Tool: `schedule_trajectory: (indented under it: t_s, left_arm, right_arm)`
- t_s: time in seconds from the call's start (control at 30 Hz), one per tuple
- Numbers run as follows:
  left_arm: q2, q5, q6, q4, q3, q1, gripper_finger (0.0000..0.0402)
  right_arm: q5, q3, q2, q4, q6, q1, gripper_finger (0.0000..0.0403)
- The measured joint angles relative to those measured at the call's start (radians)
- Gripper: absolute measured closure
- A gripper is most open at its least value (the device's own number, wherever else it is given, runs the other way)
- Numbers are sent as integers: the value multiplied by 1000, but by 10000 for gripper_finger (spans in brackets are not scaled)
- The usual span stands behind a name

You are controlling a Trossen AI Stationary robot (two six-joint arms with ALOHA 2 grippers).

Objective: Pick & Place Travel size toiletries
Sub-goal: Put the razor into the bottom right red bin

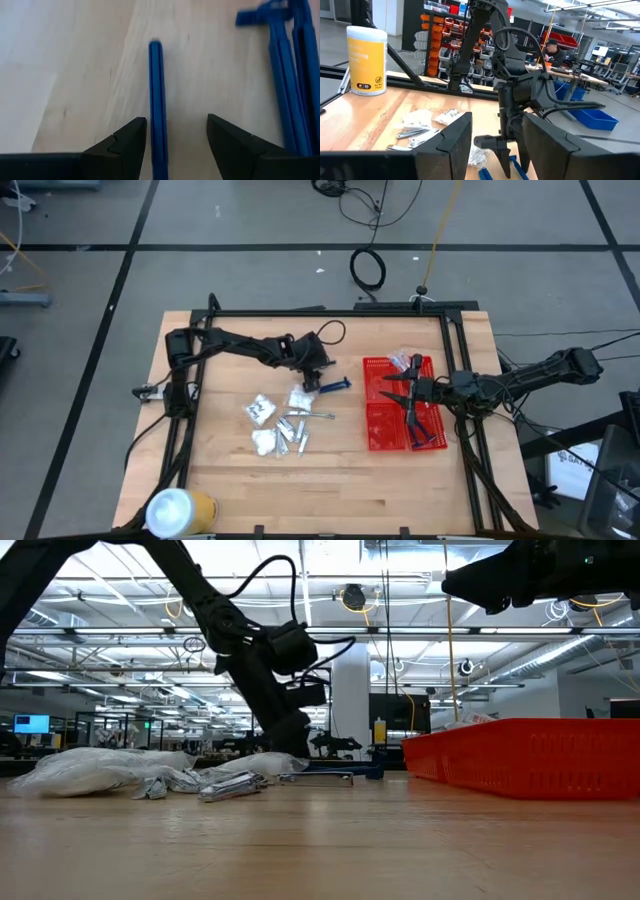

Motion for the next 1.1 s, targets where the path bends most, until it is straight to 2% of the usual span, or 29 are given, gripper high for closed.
schedule_trajectory:
  t_s: [0.13,0.37,0.4,0.63,0.73,0.83,1.0,1.1]
  left_arm:
    - [10,4,0,-8,0,-1,230]
    - [12,57,-15,-20,-1,13,373]
    - [12,56,-15,-20,-2,18,383]
    - [-27,17,15,-32,-5,21,387]
    - [-84,10,33,-48,-13,24,391]
    - [-168,20,53,9,-11,22,386]
    - [-276,173,78,175,-52,25,392]
    - [-313,279,67,371,-104,24,391]
  right_arm:
    - [0,0,0,0,1,0,238]
    - [1,0,0,-2,1,0,238]
    - [1,0,0,-5,1,0,238]
    - [2,0,0,-39,47,0,238]
    - [11,0,0,-53,53,0,238]
    - [57,0,0,-57,53,0,238]
    - [87,0,0,-65,52,0,238]
    - [88,0,0,-68,51,-4,238]
